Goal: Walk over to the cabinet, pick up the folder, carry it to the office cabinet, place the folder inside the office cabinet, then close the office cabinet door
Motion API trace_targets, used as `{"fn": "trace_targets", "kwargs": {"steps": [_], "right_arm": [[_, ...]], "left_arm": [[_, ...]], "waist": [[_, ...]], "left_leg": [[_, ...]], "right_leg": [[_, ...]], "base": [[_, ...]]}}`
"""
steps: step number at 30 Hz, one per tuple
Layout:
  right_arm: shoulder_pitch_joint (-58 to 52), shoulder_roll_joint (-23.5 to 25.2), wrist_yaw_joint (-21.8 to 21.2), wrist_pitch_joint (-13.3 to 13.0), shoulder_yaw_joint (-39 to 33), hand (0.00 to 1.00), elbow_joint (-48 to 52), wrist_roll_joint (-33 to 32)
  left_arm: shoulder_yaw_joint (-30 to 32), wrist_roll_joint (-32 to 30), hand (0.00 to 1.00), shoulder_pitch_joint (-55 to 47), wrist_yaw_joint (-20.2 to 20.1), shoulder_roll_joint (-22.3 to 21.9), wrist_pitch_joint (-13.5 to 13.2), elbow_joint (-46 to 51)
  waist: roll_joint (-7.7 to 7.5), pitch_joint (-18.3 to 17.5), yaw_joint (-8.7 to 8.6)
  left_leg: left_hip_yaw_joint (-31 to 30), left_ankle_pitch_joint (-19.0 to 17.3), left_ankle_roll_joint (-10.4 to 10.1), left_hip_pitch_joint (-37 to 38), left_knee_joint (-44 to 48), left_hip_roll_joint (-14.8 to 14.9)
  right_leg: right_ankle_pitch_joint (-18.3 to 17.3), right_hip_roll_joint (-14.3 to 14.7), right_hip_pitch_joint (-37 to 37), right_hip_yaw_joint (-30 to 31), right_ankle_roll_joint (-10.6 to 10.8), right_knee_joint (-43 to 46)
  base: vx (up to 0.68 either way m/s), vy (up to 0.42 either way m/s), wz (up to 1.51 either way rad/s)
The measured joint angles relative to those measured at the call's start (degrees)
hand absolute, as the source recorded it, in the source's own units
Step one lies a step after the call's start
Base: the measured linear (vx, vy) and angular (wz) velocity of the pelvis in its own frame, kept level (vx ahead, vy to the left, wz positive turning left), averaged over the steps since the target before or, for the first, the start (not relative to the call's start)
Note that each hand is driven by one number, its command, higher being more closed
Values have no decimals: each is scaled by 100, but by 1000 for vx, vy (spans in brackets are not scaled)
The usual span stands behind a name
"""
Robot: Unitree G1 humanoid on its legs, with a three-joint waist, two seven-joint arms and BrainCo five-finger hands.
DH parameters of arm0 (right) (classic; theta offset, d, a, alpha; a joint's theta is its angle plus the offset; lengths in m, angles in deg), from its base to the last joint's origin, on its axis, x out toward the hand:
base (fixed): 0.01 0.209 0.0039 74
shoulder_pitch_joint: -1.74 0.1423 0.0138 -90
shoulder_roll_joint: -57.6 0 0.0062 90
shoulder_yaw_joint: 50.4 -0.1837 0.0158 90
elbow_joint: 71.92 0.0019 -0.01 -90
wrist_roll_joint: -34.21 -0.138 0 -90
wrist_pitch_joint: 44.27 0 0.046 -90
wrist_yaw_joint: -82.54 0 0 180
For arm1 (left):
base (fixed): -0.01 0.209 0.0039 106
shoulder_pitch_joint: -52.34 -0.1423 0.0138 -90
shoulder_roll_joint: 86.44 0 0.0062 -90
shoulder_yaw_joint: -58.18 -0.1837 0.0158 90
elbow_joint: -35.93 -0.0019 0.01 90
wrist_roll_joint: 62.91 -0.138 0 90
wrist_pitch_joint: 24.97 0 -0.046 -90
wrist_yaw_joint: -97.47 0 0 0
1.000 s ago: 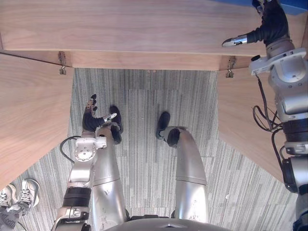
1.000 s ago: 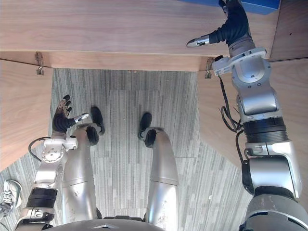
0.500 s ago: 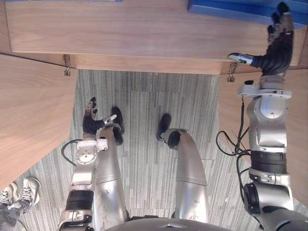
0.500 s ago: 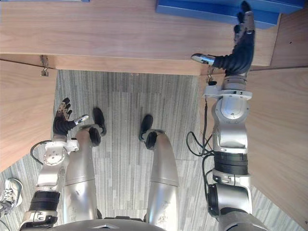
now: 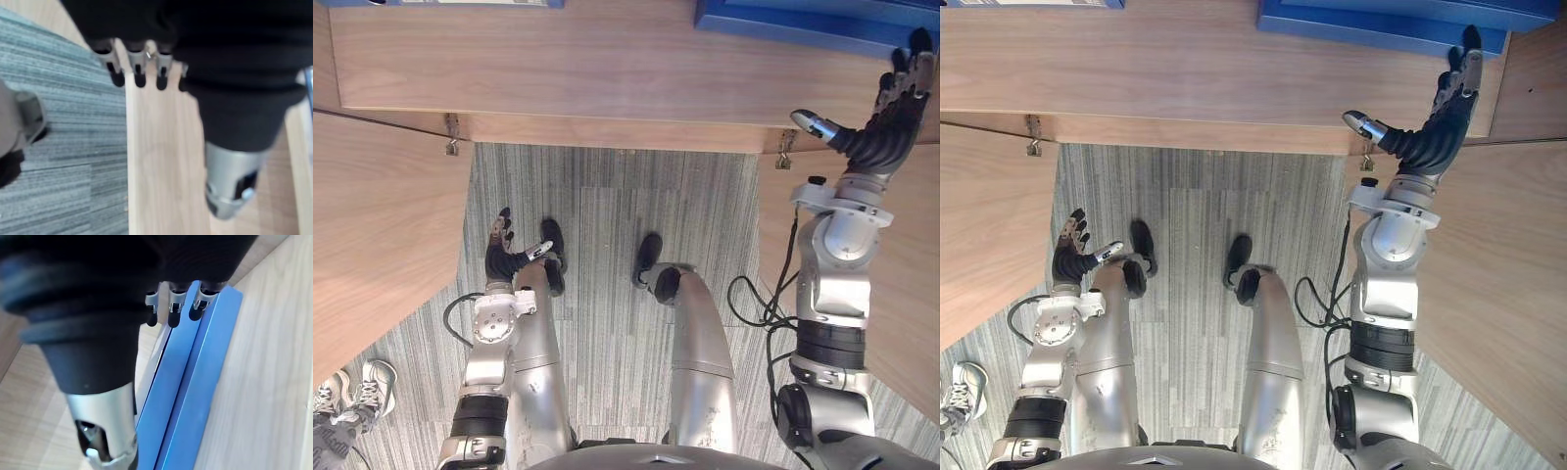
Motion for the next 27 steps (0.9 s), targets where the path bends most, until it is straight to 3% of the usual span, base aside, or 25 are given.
{"fn": "trace_targets", "kwargs": {"steps": [7,17,27], "right_arm": [[142,438,366,-65,477,100,-209,229],[644,377,552,-31,779,100,-789,903],[1405,-560,493,87,1001,100,-1222,1117]], "left_arm": [[-80,-48,0,0,102,-10,-54,-4],[-106,-205,0,2,215,-58,-123,-57],[-114,-205,0,8,216,-56,-178,-182]], "waist": [[5,3,31],[7,4,67],[6,9,83]], "left_leg": [[1,2,-3,9,4,0],[-6,-6,-14,-86,40,4],[-90,-48,-27,-428,305,16]], "right_leg": [[-7,-2,-3,6,-8,25],[-60,-7,-121,12,-34,110],[-97,-28,-388,-9,-16,314]], "base": [[0,0,0],[0,0,0],[-9,12,0]]}}
